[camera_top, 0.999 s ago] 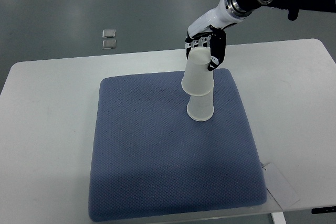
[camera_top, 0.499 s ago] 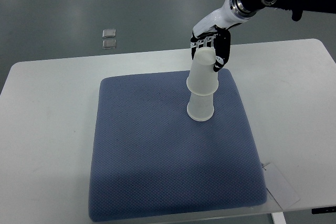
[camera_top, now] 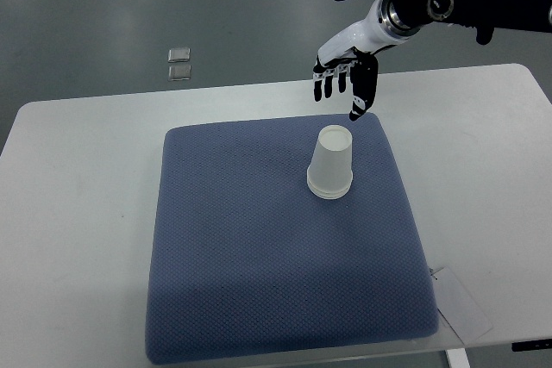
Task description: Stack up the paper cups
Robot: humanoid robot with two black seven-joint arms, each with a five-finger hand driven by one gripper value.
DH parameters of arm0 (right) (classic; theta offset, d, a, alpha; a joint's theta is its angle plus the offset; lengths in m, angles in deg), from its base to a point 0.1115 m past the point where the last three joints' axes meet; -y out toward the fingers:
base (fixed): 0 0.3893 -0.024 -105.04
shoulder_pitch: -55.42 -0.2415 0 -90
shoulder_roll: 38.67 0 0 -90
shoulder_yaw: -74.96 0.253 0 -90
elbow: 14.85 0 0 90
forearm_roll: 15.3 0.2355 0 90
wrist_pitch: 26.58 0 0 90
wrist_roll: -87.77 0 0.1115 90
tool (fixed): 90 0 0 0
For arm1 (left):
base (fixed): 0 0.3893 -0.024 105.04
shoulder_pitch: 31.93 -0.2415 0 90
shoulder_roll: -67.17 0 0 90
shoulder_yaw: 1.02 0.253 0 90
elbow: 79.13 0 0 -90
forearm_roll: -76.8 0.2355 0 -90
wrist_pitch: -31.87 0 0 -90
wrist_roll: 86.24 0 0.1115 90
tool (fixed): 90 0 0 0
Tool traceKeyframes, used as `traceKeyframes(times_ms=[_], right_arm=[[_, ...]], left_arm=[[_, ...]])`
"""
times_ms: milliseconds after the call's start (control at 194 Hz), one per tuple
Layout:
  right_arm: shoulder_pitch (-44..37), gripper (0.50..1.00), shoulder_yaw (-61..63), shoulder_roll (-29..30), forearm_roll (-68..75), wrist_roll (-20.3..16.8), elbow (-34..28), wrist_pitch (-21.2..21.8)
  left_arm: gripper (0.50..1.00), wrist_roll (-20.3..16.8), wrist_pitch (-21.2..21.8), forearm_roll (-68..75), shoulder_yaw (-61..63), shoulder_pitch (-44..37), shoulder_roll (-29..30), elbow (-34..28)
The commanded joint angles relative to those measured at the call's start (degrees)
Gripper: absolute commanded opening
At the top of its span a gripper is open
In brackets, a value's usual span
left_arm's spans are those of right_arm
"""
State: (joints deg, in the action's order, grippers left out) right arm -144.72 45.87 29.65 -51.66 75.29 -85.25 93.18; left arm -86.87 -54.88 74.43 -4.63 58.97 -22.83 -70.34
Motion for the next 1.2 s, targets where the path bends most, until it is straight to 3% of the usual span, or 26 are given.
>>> traceKeyframes(times_ms=[0, 396, 587, 911, 1195], right_arm=[[0.0, 0.811, 0.0, 0.0, 0.0, 0.0, 0.0, 0.0], [0.8, 0.850, 1.1, -0.9, 1.0, 0.2, 2.1, -0.6], [5.9, 0.852, 3.5, -2.8, 4.4, 0.6, 3.8, -6.2], [25.5, 0.852, 24.1, -7.5, 8.6, 0.9, 9.7, -11.8], [42.6, 0.852, 46.4, -6.1, 13.9, 2.6, 16.1, -13.5]], left_arm=[[1.000, 0.0, 0.0, 0.0, 0.0, 0.1, 0.0, 0.0], [1.000, 0.0, 0.0, 0.0, 0.0, 0.0, 0.0, 0.0], [1.000, 0.0, 0.0, 0.0, -0.1, 0.0, 0.0, 0.0], [1.000, 0.0, -0.1, 0.0, 0.0, 0.0, 0.0, 0.0], [1.000, 0.0, 0.0, 0.0, 0.0, 0.0, 0.0, 0.0]])
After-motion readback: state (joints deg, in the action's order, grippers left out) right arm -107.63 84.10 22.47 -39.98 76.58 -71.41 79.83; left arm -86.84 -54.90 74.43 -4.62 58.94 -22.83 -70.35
